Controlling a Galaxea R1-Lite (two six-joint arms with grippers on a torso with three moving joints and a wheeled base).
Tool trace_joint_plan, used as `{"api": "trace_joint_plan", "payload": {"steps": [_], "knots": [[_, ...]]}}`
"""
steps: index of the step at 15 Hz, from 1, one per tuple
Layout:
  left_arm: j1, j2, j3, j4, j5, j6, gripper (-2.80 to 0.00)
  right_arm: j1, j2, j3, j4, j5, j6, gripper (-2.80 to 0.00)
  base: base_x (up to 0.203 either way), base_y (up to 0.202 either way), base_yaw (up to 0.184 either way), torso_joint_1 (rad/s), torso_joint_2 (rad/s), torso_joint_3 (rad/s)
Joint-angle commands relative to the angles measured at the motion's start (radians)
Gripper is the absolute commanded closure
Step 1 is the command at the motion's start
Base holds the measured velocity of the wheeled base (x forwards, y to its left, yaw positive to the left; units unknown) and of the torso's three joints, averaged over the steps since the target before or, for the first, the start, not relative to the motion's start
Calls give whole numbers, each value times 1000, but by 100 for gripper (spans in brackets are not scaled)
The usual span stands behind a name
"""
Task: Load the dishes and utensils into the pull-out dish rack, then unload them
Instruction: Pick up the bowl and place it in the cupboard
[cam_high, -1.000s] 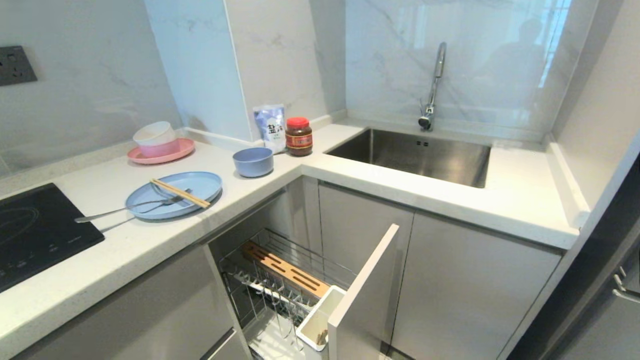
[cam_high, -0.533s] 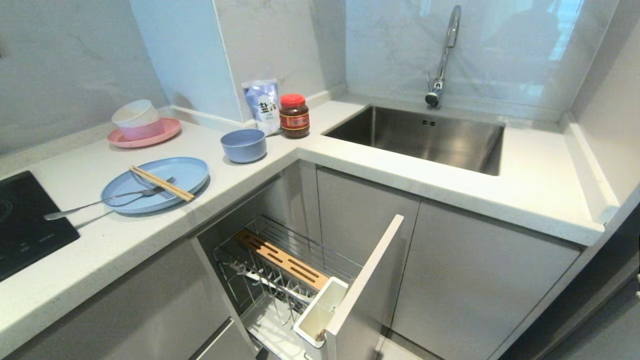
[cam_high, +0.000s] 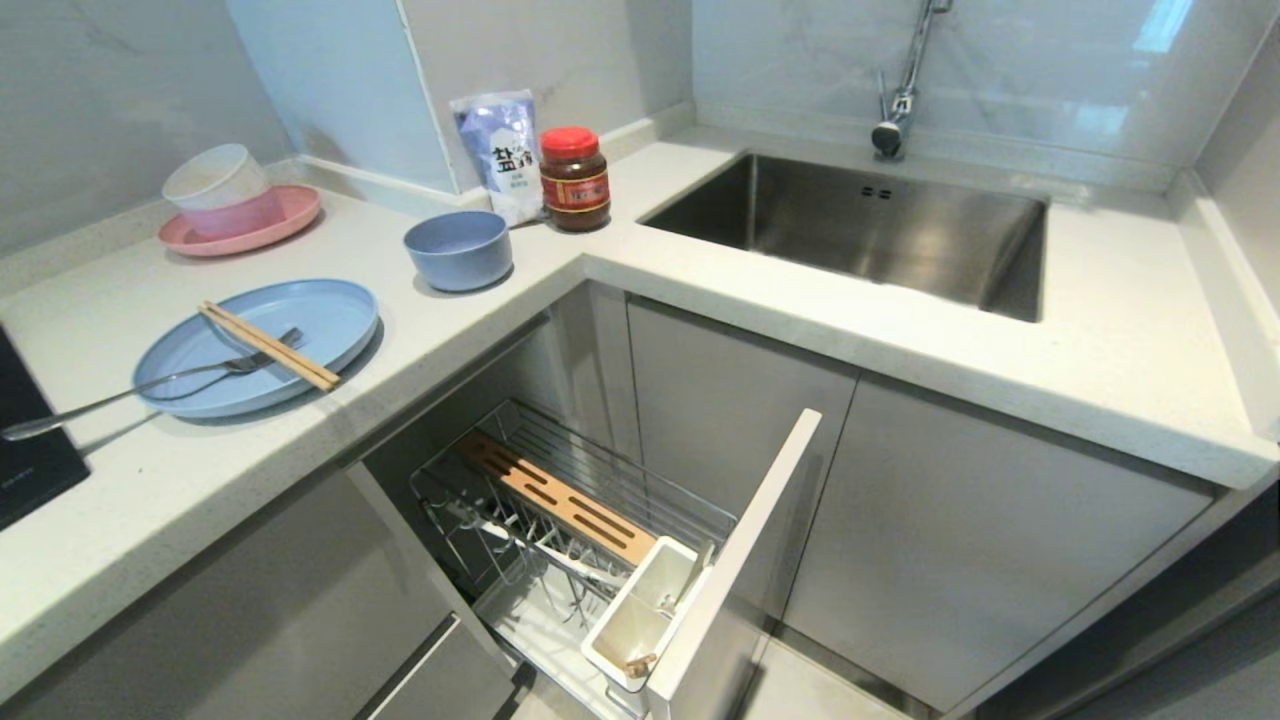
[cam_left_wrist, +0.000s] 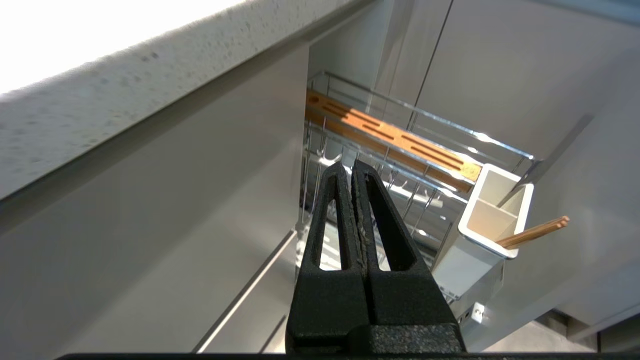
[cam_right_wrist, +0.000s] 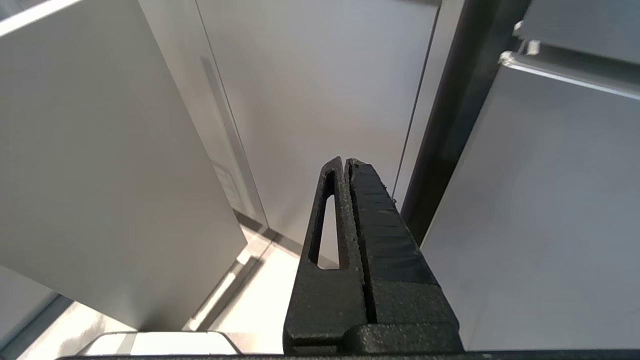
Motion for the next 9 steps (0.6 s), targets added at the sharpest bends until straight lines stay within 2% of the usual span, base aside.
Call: {"api": "trace_joint_plan", "payload": {"steps": [1,9], "knots": [[0,0,25,-1,0,0,0,0,-4,2,-1,0,0,0,0,0,0,-4,7,-199],[0,0,25,0,1,-3,0,-1,-4,2,-1,0,0,0,0,0,0,4,2,-199]]}}
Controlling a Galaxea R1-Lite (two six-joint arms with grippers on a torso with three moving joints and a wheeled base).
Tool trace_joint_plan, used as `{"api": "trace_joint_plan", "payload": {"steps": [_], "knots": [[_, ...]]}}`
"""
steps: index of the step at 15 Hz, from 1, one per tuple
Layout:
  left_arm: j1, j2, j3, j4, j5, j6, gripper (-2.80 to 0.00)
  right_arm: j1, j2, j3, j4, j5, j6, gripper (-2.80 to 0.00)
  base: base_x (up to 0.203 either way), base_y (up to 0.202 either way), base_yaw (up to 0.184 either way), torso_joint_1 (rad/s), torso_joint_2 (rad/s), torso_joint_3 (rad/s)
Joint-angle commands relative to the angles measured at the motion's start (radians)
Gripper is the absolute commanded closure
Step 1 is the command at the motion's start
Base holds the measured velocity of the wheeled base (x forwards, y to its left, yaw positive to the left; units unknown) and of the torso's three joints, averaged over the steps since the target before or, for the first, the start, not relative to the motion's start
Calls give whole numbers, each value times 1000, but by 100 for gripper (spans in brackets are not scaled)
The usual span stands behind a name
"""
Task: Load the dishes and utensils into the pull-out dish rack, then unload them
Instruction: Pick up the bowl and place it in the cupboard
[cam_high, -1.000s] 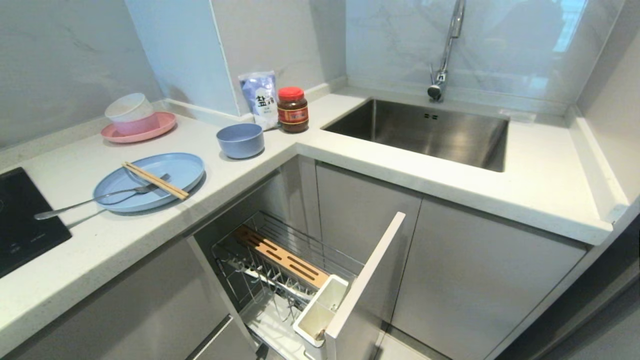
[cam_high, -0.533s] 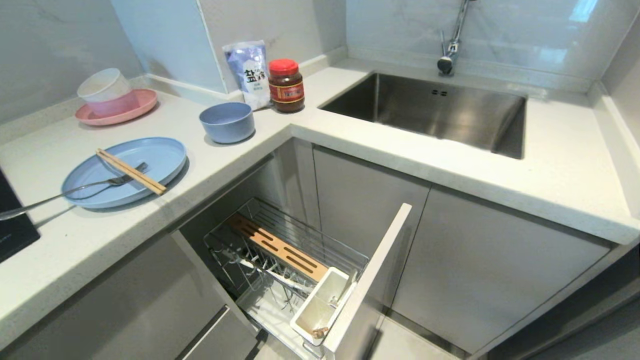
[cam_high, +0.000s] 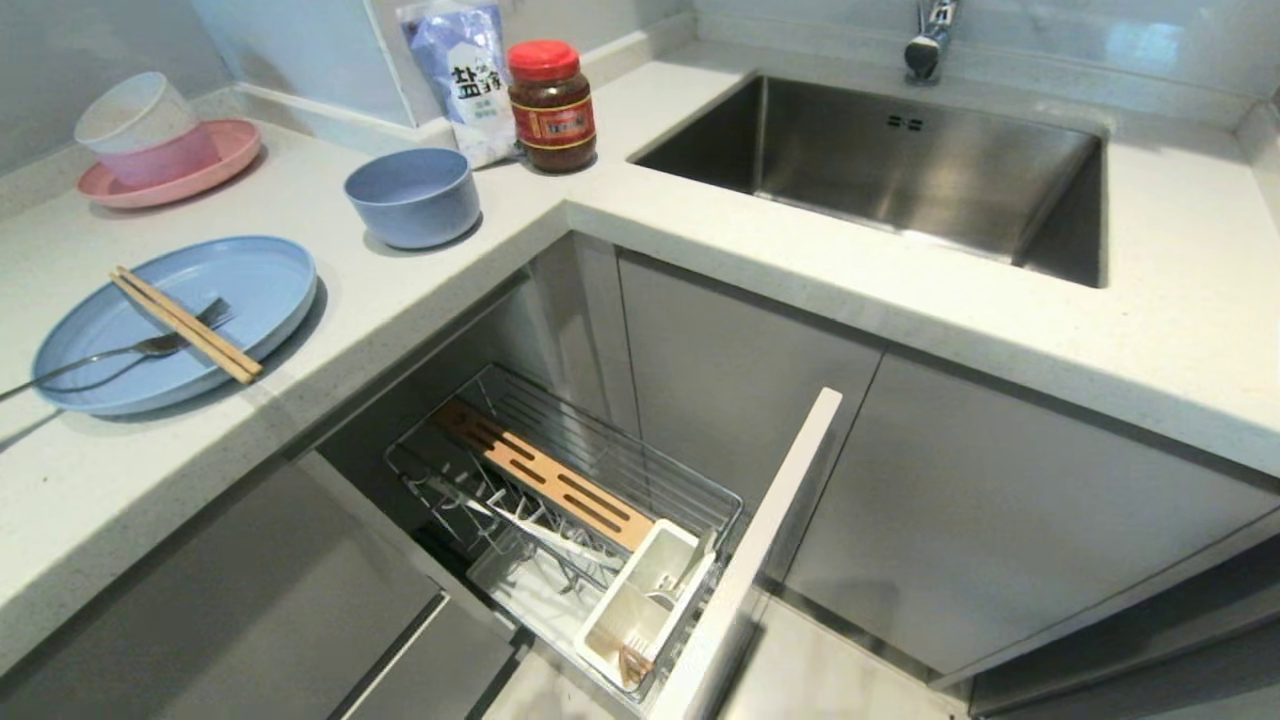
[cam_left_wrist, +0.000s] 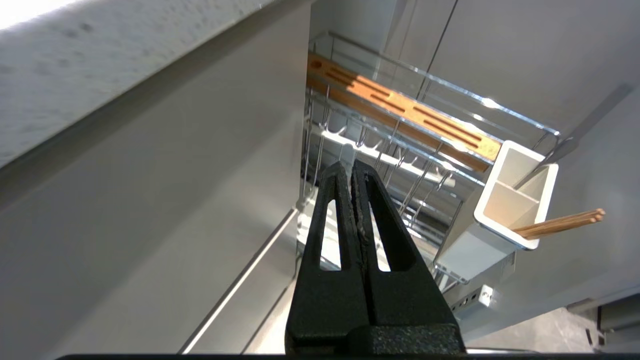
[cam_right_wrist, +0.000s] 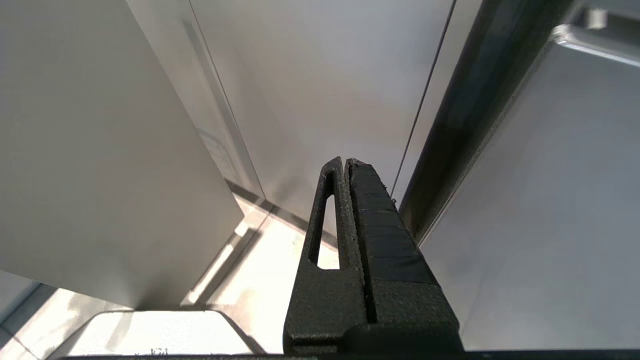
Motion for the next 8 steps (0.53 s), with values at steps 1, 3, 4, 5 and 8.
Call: {"api": "trace_joint_plan", "payload": {"steps": [1,3,4,5,8], "knots": [[0,0,25,1,1,-4,0,0,-4,2,0,0,0,0,0,0,0,2,2,-119],[0,0,25,3,3,-7,0,-1,-4,2,0,0,0,0,0,0,0,1,5,-52],[0,0,25,1,4,-10,0,-1,-4,2,0,0,0,0,0,0,0,0,0,0],[0,0,25,3,4,-3,0,1,-4,2,0,0,0,0,0,0,0,0,0,0],[0,0,22,-6,8,10,0,0,-4,2,0,0,0,0,0,0,0,0,0,0]]}}
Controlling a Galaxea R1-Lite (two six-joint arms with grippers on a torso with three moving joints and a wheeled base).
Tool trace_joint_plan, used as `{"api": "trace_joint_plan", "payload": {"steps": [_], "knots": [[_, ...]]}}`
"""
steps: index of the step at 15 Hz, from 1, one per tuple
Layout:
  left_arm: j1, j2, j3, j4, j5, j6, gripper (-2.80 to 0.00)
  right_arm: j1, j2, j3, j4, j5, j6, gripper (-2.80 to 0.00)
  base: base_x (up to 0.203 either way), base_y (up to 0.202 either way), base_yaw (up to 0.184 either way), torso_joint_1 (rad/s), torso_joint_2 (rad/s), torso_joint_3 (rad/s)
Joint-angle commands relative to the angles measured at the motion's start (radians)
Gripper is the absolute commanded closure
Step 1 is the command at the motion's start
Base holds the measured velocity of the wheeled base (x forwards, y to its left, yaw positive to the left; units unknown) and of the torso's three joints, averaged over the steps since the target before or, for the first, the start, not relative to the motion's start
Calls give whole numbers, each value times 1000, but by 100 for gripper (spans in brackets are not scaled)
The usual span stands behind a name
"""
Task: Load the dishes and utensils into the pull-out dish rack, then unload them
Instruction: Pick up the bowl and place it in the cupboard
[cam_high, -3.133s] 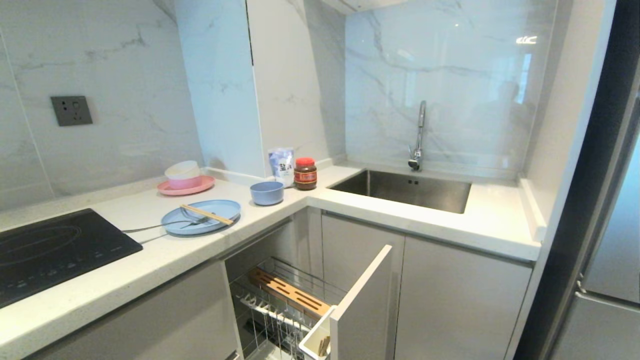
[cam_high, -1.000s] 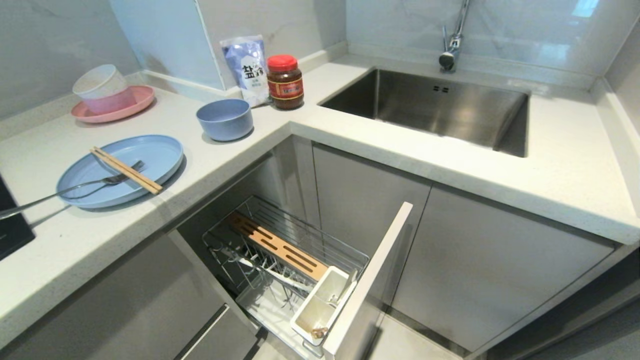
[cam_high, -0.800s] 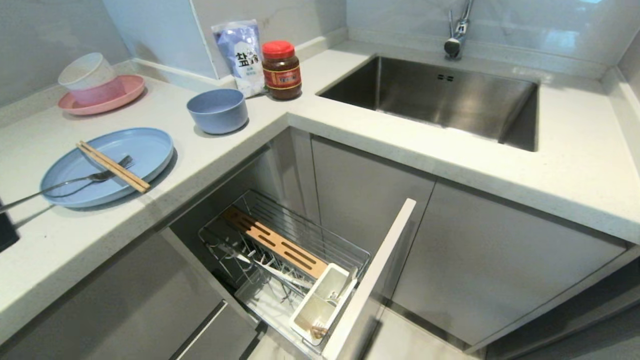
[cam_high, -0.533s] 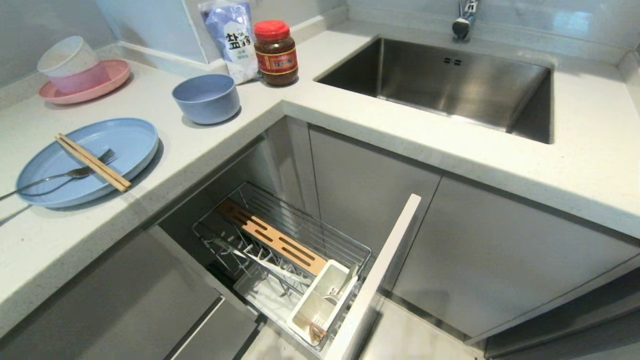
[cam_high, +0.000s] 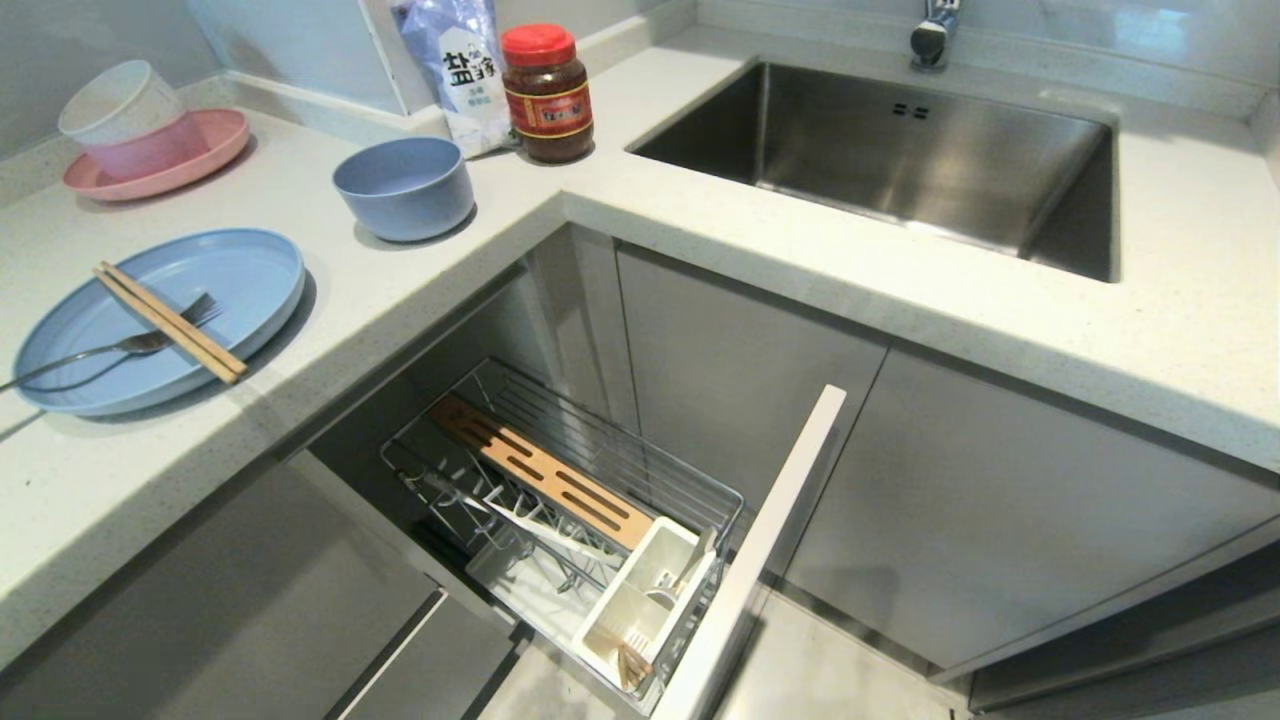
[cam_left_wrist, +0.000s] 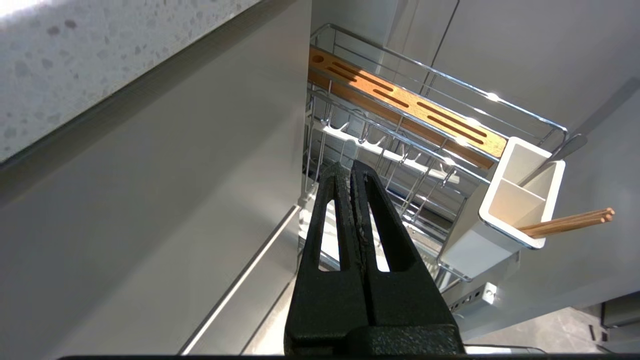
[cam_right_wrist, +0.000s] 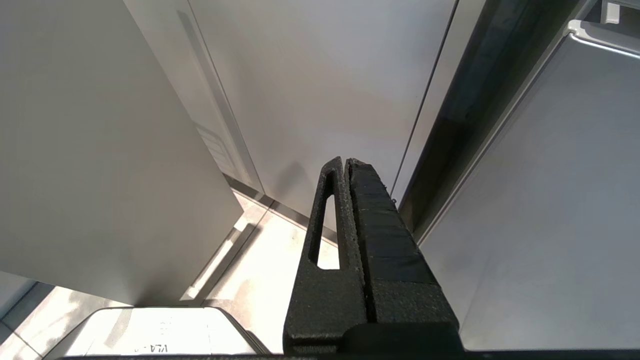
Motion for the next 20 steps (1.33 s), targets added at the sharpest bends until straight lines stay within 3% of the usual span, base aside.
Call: {"api": "trace_joint_plan", "payload": {"steps": [1,5,9,16,20], "knots": [[1,0,-14,-5,6,7,0,-1,-4,2,0,0,0,0,0,0,0,0,0,0],[3,53,-357,143,47,15,0,1,-4,2,0,0,0,0,0,0,0,0,0,0],[-6,334,-778,280,112,23,0,0,-4,2,0,0,0,0,0,0,0,0,0,0],[-23,925,-1395,311,125,58,0,-1,-4,2,0,0,0,0,0,0,0,0,0,0],[-117,1207,-1581,312,129,10,0,0,-4,2,0,0,0,0,0,0,0,0,0,0]]}}
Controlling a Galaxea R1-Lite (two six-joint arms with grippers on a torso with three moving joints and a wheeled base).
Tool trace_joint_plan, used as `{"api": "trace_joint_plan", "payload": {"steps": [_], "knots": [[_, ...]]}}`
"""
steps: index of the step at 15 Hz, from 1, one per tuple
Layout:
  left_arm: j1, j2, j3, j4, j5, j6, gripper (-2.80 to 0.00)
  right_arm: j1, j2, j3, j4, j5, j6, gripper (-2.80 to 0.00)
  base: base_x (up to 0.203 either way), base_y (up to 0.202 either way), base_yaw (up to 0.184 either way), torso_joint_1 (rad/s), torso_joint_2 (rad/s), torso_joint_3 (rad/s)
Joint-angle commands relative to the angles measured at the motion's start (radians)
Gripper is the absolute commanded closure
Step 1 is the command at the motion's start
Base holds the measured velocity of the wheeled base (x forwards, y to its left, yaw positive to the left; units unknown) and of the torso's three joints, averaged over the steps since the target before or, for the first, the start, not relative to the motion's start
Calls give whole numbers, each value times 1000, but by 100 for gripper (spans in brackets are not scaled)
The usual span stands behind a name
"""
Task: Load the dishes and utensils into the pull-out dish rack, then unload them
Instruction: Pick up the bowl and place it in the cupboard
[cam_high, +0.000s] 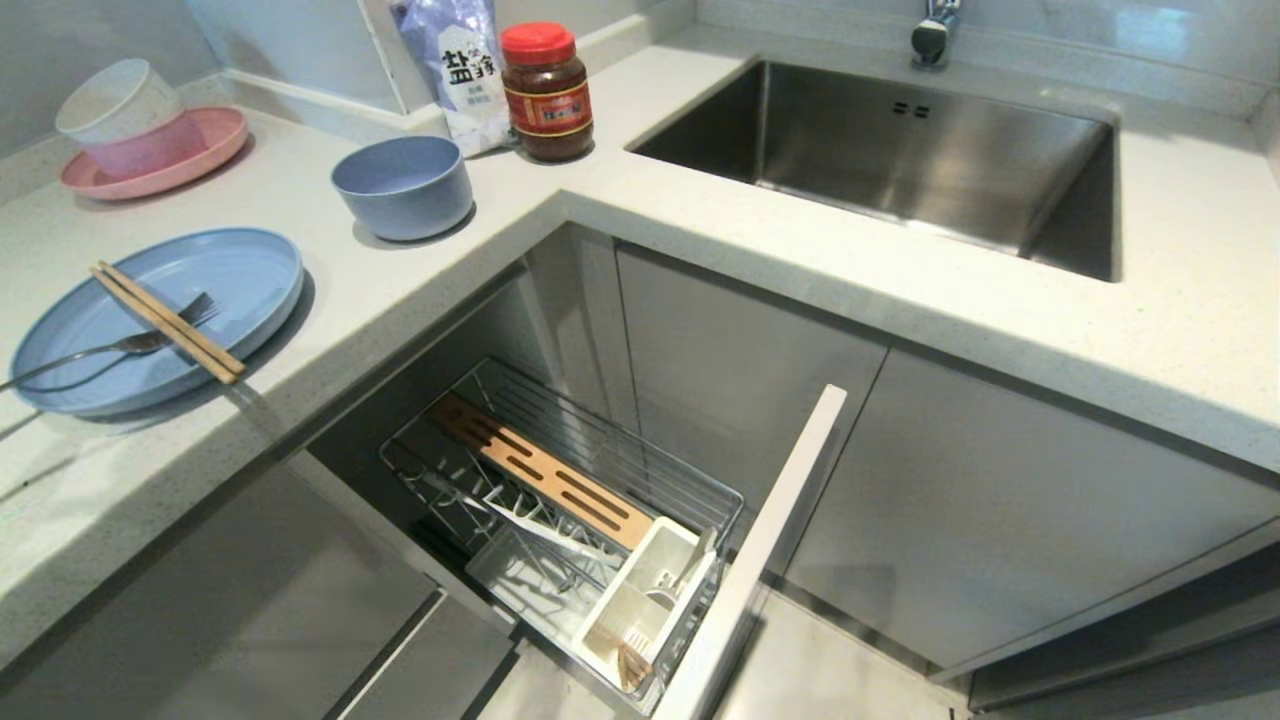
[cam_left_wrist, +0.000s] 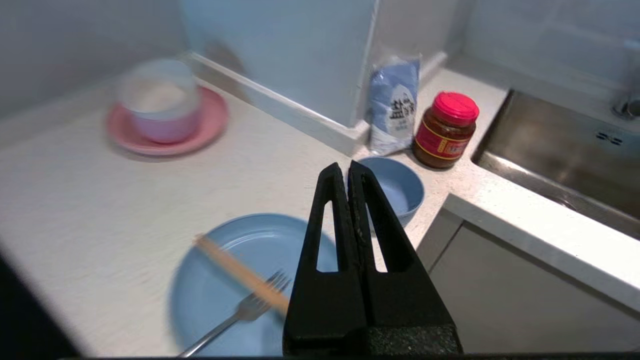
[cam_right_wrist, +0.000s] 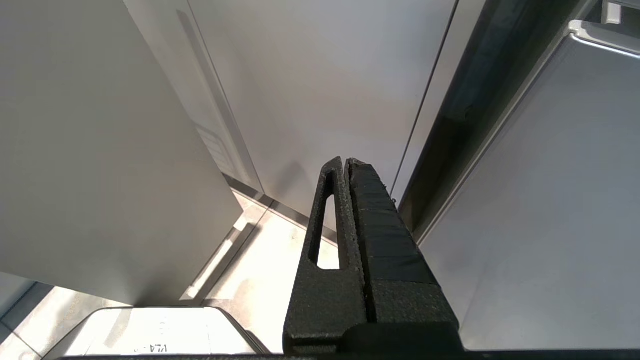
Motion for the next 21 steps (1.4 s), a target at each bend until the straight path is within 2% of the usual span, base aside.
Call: {"api": "trace_joint_plan", "payload": {"steps": [1,5,7,10,15,16,21], "knots": [[-39,251,-83,2,4,-30,0,0,-4,2,0,0,0,0,0,0,0,0,0,0],[-78,491,-224,12,7,-62,0,0,-4,2,0,0,0,0,0,0,0,0,0,0],[-134,585,-279,17,8,-67,0,1,-4,2,0,0,0,0,0,0,0,0,0,0],[-189,650,-321,53,9,-70,0,0,-4,2,0,0,0,0,0,0,0,0,0,0],[-199,675,-337,83,34,-66,0,1,-4,2,0,0,0,0,0,0,0,0,0,0],[-200,675,-338,82,54,-67,-280,0,-4,2,0,0,0,0,0,0,0,0,0,0],[-217,678,-343,78,78,-69,-280,1,-4,2,0,0,0,0,0,0,0,0,0,0]]}}
